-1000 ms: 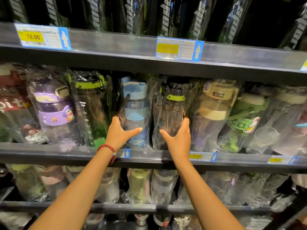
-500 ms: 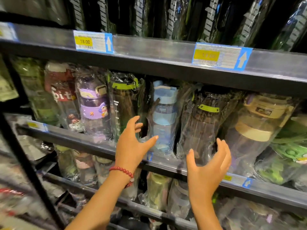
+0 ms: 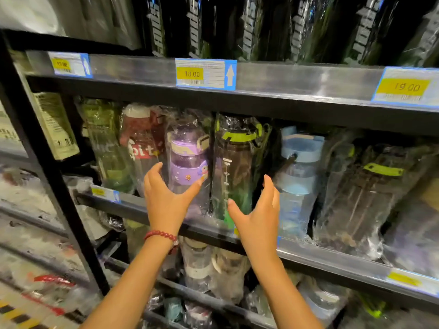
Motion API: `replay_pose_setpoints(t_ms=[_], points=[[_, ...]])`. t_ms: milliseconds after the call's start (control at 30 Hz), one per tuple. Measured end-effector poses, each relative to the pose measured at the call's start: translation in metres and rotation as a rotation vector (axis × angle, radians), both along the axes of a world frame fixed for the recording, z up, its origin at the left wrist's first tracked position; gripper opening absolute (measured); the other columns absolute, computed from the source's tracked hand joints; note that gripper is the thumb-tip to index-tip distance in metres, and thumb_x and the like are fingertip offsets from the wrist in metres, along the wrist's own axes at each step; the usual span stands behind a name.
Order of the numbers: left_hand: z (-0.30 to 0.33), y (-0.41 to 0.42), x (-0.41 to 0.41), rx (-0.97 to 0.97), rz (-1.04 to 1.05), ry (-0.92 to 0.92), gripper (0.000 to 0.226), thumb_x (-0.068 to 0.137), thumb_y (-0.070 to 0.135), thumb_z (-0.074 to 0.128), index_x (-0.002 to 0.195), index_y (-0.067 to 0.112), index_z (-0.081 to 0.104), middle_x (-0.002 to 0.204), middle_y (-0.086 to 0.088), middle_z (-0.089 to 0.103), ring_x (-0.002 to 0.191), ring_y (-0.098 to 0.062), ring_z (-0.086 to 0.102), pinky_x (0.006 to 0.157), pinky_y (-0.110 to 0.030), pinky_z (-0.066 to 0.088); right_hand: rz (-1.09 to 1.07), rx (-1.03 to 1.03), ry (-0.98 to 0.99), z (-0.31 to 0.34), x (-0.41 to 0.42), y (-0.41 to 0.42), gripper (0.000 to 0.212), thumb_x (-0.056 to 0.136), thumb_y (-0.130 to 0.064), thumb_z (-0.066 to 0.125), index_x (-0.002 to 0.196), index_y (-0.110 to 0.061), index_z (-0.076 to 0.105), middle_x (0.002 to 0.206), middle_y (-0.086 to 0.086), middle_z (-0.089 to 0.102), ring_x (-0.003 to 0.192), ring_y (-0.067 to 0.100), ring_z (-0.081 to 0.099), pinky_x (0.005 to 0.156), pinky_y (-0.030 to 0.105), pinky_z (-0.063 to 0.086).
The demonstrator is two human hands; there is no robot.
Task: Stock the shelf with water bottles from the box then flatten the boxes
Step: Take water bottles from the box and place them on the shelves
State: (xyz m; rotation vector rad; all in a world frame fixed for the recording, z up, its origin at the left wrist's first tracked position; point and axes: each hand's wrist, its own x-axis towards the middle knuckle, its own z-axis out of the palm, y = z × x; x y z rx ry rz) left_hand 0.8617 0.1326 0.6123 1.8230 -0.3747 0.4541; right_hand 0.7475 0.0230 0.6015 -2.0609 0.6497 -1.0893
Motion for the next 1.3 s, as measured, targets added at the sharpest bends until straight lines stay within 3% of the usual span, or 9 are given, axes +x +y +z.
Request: replay_pose_setpoints(t_ms=[167, 300, 400, 500, 633, 767, 900, 1033, 1300], points=[[-0.009, 0.008, 0.037, 0.067, -0.251, 0.026, 0.102, 0.062, 0.047, 0.082, 0.144, 0.017, 0.029, 0.145, -0.002, 0.039, 0.131, -0.019, 0.04, 0.105, -0.042, 0.039, -0.064, 0.077, 0.082, 0.002, 0.038, 0.005, 0.103, 0.076, -0.038, 0.076, 0.148, -0.005, 0.011, 0.148, 0.015, 0.024, 0.138, 0.03, 0.023, 0.108, 0.039, 0.028], [-0.008, 0.003, 0.048, 0.032, -0.403, 0.012, 0.098, 0.06, 0.042, 0.085, 0.138, 0.017, 0.033, 0.135, -0.001, 0.048, 0.121, -0.017, 0.05, 0.097, -0.039, 0.047, -0.088, 0.144, 0.047, -0.003, 0.054, 0.0, 0.089, 0.068, -0.038, 0.082, 0.129, -0.001, 0.029, 0.123, 0.011, 0.04, 0.122, 0.031, 0.038, 0.096, 0.041, 0.039], [-0.008, 0.0, 0.054, 0.031, -0.45, -0.013, 0.085, 0.06, 0.037, 0.086, 0.127, 0.016, 0.039, 0.123, 0.001, 0.055, 0.106, -0.016, 0.057, 0.079, -0.022, 0.049, -0.125, 0.195, -0.03, -0.007, 0.06, -0.004, 0.067, 0.067, -0.027, 0.085, 0.108, -0.012, 0.034, 0.112, 0.003, 0.047, 0.11, 0.027, 0.05, 0.082, 0.028, 0.039], [-0.006, 0.0, 0.058, 0.019, -0.463, -0.026, 0.065, 0.063, 0.027, 0.085, 0.11, 0.019, 0.041, 0.105, 0.006, 0.057, 0.086, -0.011, 0.056, 0.059, -0.003, 0.04, -0.187, 0.161, -0.072, -0.01, 0.062, -0.003, 0.066, 0.064, -0.027, 0.086, 0.103, -0.02, 0.034, 0.11, 0.003, 0.051, 0.102, 0.021, 0.052, 0.077, 0.02, 0.036], [-0.005, 0.001, 0.066, 0.026, -0.518, -0.017, 0.061, 0.062, 0.025, 0.085, 0.103, 0.015, 0.041, 0.097, 0.006, 0.056, 0.08, -0.01, 0.055, 0.056, -0.002, 0.039, -0.28, 0.1, -0.068, -0.012, 0.065, 0.002, 0.072, 0.064, -0.031, 0.086, 0.113, -0.015, 0.035, 0.111, 0.0, 0.045, 0.104, 0.018, 0.046, 0.08, 0.018, 0.033], [-0.005, 0.002, 0.073, 0.004, -0.578, 0.007, 0.062, 0.064, 0.02, 0.085, 0.106, 0.012, 0.041, 0.103, 0.003, 0.056, 0.085, -0.011, 0.055, 0.061, -0.002, 0.04, -0.374, 0.096, -0.068, -0.014, 0.073, 0.01, 0.104, 0.066, -0.032, 0.085, 0.144, -0.003, 0.022, 0.139, 0.014, 0.037, 0.13, 0.028, 0.034, 0.104, 0.034, 0.032], [-0.005, 0.003, 0.079, -0.007, -0.648, 0.038, 0.063, 0.065, 0.016, 0.084, 0.109, 0.011, 0.04, 0.104, 0.003, 0.054, 0.087, -0.006, 0.055, 0.064, 0.0, 0.04, -0.425, 0.084, -0.091, -0.015, 0.079, 0.015, 0.104, 0.066, -0.031, 0.085, 0.144, -0.004, 0.022, 0.137, 0.015, 0.037, 0.129, 0.031, 0.032, 0.102, 0.037, 0.032], [-0.003, 0.004, 0.081, -0.005, -0.695, 0.072, 0.059, 0.067, 0.012, 0.083, 0.104, 0.01, 0.038, 0.095, 0.015, 0.049, 0.083, 0.009, 0.05, 0.063, 0.0, 0.04, -0.437, 0.076, -0.122, -0.017, 0.081, 0.016, 0.1, 0.065, -0.029, 0.085, 0.142, -0.005, 0.026, 0.13, 0.011, 0.04, 0.121, 0.029, 0.035, 0.1, 0.038, 0.035], [-0.004, 0.003, 0.083, -0.021, -0.716, 0.106, 0.062, 0.066, 0.013, 0.083, 0.108, 0.011, 0.037, 0.099, 0.011, 0.05, 0.086, 0.008, 0.05, 0.063, 0.001, 0.041, -0.433, 0.067, -0.143, -0.019, 0.081, 0.019, 0.103, 0.067, -0.03, 0.084, 0.145, -0.006, 0.021, 0.134, 0.012, 0.037, 0.124, 0.028, 0.033, 0.102, 0.038, 0.033]])
